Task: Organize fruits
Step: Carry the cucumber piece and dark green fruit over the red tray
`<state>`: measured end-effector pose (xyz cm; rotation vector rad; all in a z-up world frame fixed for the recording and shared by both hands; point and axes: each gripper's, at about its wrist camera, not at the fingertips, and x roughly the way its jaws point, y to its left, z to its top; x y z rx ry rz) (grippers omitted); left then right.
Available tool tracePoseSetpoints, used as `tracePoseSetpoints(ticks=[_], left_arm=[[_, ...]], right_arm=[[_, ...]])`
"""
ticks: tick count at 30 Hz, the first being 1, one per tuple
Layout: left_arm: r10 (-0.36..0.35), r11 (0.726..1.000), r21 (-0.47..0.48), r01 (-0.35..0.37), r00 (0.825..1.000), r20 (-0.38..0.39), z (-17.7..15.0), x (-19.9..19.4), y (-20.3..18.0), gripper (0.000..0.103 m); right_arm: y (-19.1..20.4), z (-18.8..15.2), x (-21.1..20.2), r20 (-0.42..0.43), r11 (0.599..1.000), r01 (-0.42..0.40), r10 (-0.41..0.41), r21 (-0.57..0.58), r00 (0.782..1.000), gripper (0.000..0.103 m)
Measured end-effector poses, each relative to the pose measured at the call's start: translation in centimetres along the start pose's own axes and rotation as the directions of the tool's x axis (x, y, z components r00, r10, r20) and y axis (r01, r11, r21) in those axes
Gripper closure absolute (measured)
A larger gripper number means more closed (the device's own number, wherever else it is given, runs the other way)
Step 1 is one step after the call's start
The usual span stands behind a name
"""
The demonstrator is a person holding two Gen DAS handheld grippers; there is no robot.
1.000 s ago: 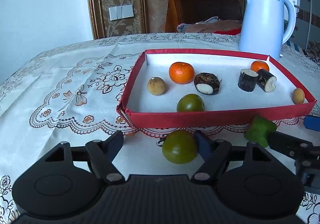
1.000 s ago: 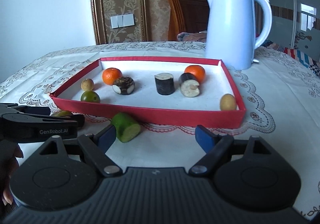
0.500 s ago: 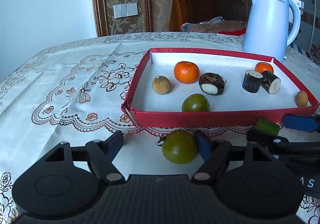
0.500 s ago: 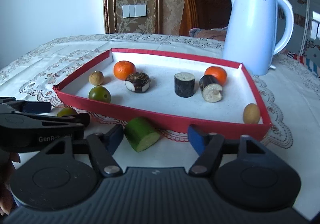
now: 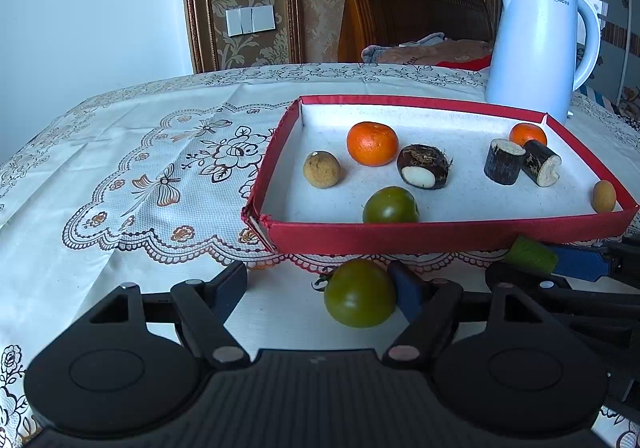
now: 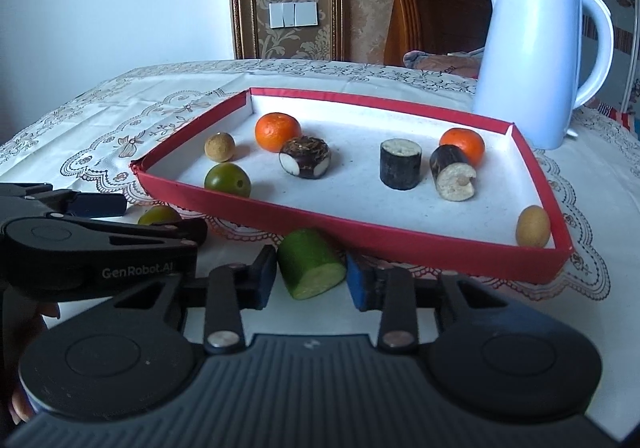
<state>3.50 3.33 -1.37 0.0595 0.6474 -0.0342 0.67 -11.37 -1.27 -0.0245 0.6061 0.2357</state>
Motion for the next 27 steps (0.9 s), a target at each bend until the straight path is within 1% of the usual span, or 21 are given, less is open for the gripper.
tracePoseSetpoints(ticks=[8,10,12,13,17,19,20,21,27], left_arm=[[0.0,1.0,0.002,0.0,1.0,0.0,0.0,0.0,0.0,0.026],[-0.002,1.0,0.005,0.002,1.0,0.001,0.0,0.0,-0.1,0.028],[-0.012,1.0,0.014,0.012,1.0,0.005,0.0,0.0,-0.2,0.034],[-0.016,1.0,0.022,0.016,1.0,0.007,0.0,-0.1,-0.4,0.036],[-0.025,0.999,0.037,0.024,1.0,0.014,-0.1,-0.2,-0.6,0.054],[-0.034,0.999,0.036,0.033,0.999,0.013,-0.1,-0.2,-0.6,0.057],[-0.041,0.998,0.039,0.041,0.999,0.013,-0.1,-0.2,-0.6,0.063],[-0.048,0.998,0.045,0.047,0.999,0.015,-0.1,-0.3,-0.7,0.066],[-0.044,0.997,0.057,0.042,0.999,0.019,-0.2,-0.3,-1.1,0.068]], right_arm=[[-0.3,0.0,-0.1,0.005,1.0,-0.002,0.002,0.008,1.0,0.069],[-0.3,-0.1,-0.1,0.009,1.0,0.004,-0.004,0.014,1.0,0.069],[-0.5,-0.1,-0.2,0.011,1.0,0.005,-0.005,0.022,1.0,0.068],[-0.5,-0.1,-0.2,0.012,1.0,0.006,-0.007,0.024,1.0,0.068],[-0.5,-0.1,-0.3,0.019,1.0,0.01,-0.011,0.028,1.0,0.068],[-0.5,-0.1,-0.4,0.022,1.0,0.012,-0.012,0.028,1.0,0.068],[-0.5,-0.1,-0.3,0.023,1.0,0.012,-0.013,0.028,1.0,0.068],[-0.5,-0.1,-0.3,0.023,1.0,0.013,-0.014,0.028,1.0,0.068],[-0.6,-0.1,-0.4,0.027,0.999,0.016,-0.016,0.03,1.0,0.068]])
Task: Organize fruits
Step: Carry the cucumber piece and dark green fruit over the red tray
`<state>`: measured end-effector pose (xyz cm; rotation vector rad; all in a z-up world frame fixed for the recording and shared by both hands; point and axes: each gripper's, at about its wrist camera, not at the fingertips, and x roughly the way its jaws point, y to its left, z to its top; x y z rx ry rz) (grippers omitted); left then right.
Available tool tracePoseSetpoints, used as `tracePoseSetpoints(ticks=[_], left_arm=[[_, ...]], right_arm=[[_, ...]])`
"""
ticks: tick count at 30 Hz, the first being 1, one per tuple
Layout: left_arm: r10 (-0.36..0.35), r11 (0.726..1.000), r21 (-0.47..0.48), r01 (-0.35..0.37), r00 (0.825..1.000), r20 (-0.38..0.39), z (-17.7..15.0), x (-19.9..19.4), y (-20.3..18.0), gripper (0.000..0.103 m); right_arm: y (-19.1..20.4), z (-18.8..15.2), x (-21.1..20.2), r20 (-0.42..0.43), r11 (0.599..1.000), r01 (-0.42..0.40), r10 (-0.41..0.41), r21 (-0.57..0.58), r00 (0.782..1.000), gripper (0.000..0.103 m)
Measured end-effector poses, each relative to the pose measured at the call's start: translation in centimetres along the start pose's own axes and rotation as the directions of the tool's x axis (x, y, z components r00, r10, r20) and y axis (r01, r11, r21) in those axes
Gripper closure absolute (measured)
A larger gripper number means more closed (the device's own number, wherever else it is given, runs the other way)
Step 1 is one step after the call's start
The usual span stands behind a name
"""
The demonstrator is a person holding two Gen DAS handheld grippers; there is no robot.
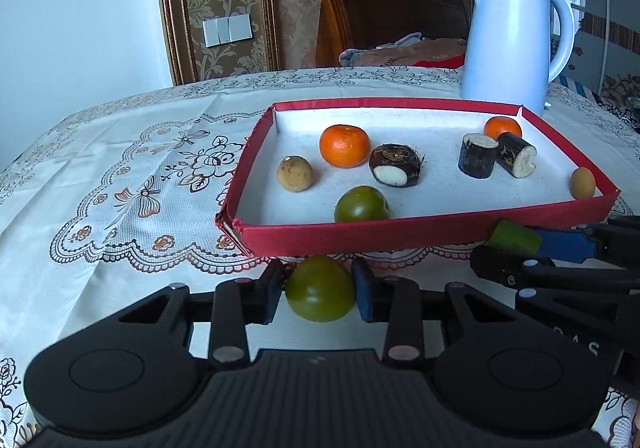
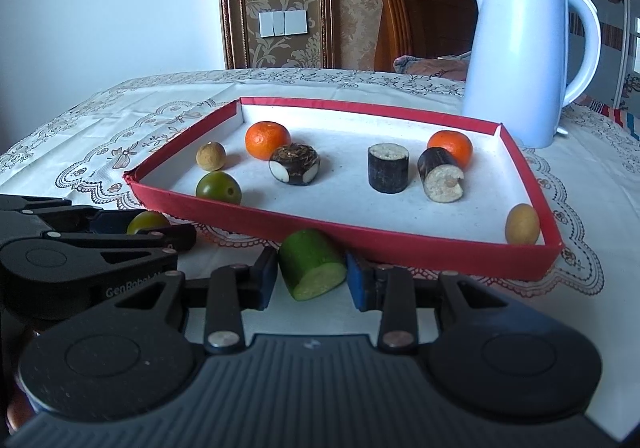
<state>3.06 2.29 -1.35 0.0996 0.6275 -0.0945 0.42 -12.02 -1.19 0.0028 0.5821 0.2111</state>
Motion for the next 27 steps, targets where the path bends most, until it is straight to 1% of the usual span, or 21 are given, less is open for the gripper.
tracePoseSetpoints(ticks=[6,8,12,15,18,22,27], left_arm=[[0.003,1.0,0.007,-0.003,1.0,0.007,0.0,-0.2,0.0,0.069],[-0.014,1.0,0.005,0.014,1.0,0.01,-0.1,-0.6,0.1,0.069],[-0.022,1.0,0.006,0.022,0.999,0.035,-0.4,-1.7,0.1,0.069],[-0.011,1.0,0.006,0.011,0.998,0.058,-0.4,-2.2,0.0,0.069],[-0.007,1.0,0.002,0.007,0.998,0.064,-0.2,-2.4,-0.1,0.069],[-0.015,1.0,-0.016,0.017,0.997,0.076,0.4,-2.8,-0.1,0.069],[-0.026,0.999,-0.021,0.028,0.996,0.085,1.6,-2.7,-0.8,0.069]], right_arm=[[-0.1,-0.1,-0.4,0.013,1.0,0.002,-0.002,0.006,1.0,0.068],[-0.1,-0.2,-0.6,0.023,1.0,0.003,-0.003,0.009,1.0,0.068],[-0.2,-0.5,-1.5,0.045,1.0,0.006,-0.006,0.007,0.999,0.068],[-0.5,-0.7,-2.2,0.073,1.0,0.013,-0.014,0.016,0.997,0.068],[-0.8,-0.8,-2.6,0.084,0.999,0.017,-0.02,0.028,0.996,0.068],[-1.1,-0.6,-3.4,0.122,0.998,0.048,-0.052,0.035,0.991,0.068],[-1.8,0.5,-4.4,0.166,0.996,0.075,-0.081,0.04,0.983,0.068]])
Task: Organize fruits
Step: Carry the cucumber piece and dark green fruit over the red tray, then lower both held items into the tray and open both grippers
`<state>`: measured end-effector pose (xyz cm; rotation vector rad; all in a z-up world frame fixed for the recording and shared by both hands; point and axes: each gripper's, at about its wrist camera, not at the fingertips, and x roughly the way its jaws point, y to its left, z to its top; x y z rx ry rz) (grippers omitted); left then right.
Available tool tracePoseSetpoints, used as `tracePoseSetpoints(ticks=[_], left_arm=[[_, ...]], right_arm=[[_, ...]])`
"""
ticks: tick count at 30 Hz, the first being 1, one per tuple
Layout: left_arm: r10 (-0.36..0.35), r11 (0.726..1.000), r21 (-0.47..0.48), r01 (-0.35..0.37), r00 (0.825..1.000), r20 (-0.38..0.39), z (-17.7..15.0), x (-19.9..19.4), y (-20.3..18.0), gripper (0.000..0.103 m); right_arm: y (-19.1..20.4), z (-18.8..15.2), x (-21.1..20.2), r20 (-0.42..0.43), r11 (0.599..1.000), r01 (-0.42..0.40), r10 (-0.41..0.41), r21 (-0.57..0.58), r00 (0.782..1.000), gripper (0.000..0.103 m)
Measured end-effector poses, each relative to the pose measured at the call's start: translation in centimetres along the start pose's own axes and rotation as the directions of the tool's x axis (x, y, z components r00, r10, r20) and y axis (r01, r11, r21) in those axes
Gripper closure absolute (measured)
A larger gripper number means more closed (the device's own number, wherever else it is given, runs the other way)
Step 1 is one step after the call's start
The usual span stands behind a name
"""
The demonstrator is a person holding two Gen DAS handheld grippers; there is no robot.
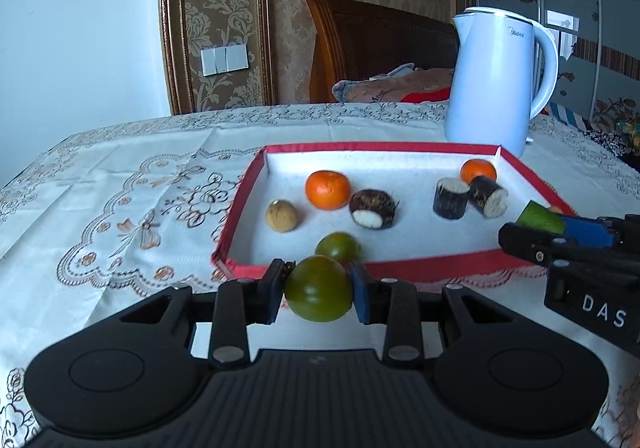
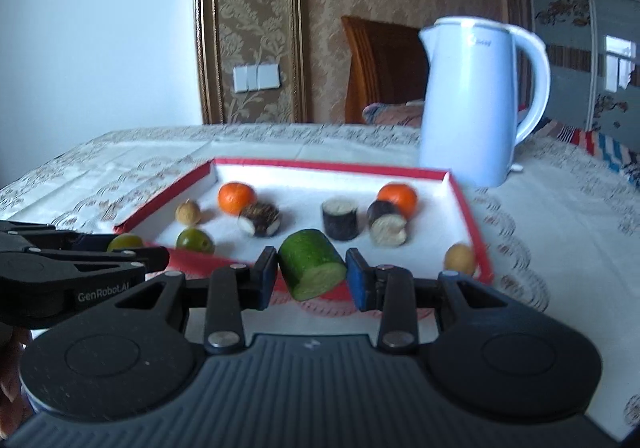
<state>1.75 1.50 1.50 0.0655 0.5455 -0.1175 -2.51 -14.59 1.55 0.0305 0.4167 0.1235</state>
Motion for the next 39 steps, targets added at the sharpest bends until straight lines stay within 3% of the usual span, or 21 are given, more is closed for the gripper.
tracePoseSetpoints(ticks=[14,29,39], left_arm=[[0.029,1.0,0.006,-0.029,0.999,-0.022,2.4,3.5,-2.5,0.069],[0.073,0.997,0.016,-0.073,0.997,0.007,3.3,5.6,-3.2,0.069],[0.109,0.994,0.018,-0.109,0.993,-0.041,3.7,8.0,-3.4,0.069]], right_arm=[[-1.8,1.6,2.2,0.002,0.998,0.054,-0.054,0.023,0.999,0.068],[-2.5,1.6,7.3,-0.12,0.997,0.072,-0.068,0.035,0.991,0.068],[-2.1,1.6,9.4,-0.172,0.996,0.084,-0.078,0.026,0.982,0.068]])
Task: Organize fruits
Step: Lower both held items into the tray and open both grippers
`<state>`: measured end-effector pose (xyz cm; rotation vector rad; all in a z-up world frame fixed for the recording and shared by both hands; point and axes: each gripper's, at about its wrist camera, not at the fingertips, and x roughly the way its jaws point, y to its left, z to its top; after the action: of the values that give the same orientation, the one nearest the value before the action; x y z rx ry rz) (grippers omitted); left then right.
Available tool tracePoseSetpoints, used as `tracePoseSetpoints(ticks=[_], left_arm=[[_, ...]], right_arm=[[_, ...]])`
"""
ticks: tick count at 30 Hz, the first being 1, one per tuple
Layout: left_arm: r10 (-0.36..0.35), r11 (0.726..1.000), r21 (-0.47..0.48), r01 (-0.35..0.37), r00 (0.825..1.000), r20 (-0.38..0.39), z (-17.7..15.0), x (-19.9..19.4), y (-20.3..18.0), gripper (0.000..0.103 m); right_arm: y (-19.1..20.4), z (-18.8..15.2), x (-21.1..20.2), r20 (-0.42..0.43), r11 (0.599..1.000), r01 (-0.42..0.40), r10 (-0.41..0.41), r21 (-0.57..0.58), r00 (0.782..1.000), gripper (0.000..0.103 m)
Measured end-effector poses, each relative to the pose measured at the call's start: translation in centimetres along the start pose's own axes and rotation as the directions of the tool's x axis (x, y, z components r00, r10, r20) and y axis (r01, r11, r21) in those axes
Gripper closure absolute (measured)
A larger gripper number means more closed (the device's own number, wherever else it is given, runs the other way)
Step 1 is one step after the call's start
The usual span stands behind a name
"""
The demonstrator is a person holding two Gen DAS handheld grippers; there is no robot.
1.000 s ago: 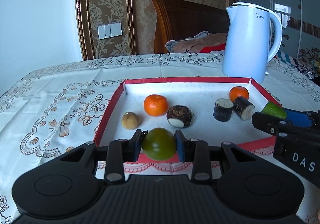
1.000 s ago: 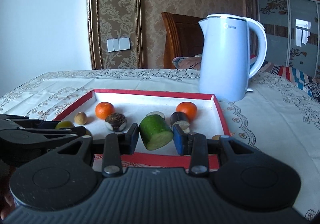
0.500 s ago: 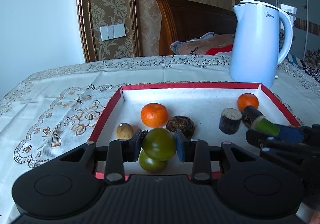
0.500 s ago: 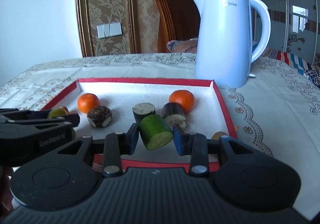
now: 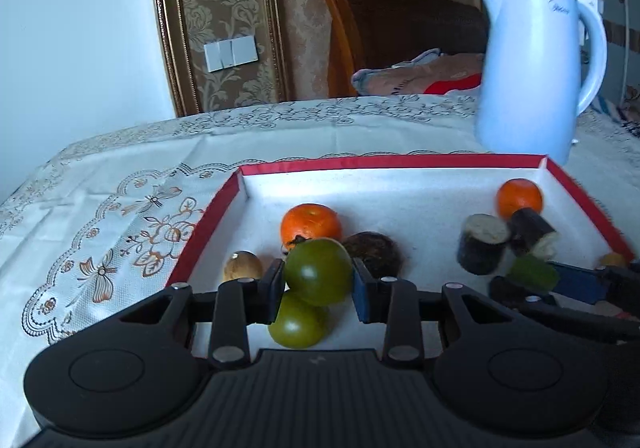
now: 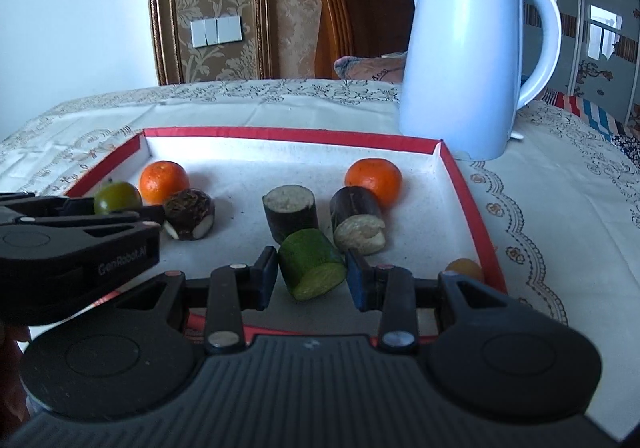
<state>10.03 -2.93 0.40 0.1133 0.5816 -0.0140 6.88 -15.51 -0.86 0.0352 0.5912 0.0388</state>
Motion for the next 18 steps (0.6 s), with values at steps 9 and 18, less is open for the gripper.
tracePoseSetpoints(ticks=[9,18], left_arm=[[0.053,0.999,0.006,-0.053,0.998,-0.02,0.3,1.9,0.1,0.069],[0.037,0.998,-0.045,-0.039,0.998,-0.046,0.3,2.1,1.0,0.055]], right_arm=[[0.3,1.1,1.7,-0.001,1.0,0.016,-0.016,0.016,1.0,0.072],[0.3,1.2,1.5,0.012,1.0,0.012,-0.013,0.025,1.0,0.061]])
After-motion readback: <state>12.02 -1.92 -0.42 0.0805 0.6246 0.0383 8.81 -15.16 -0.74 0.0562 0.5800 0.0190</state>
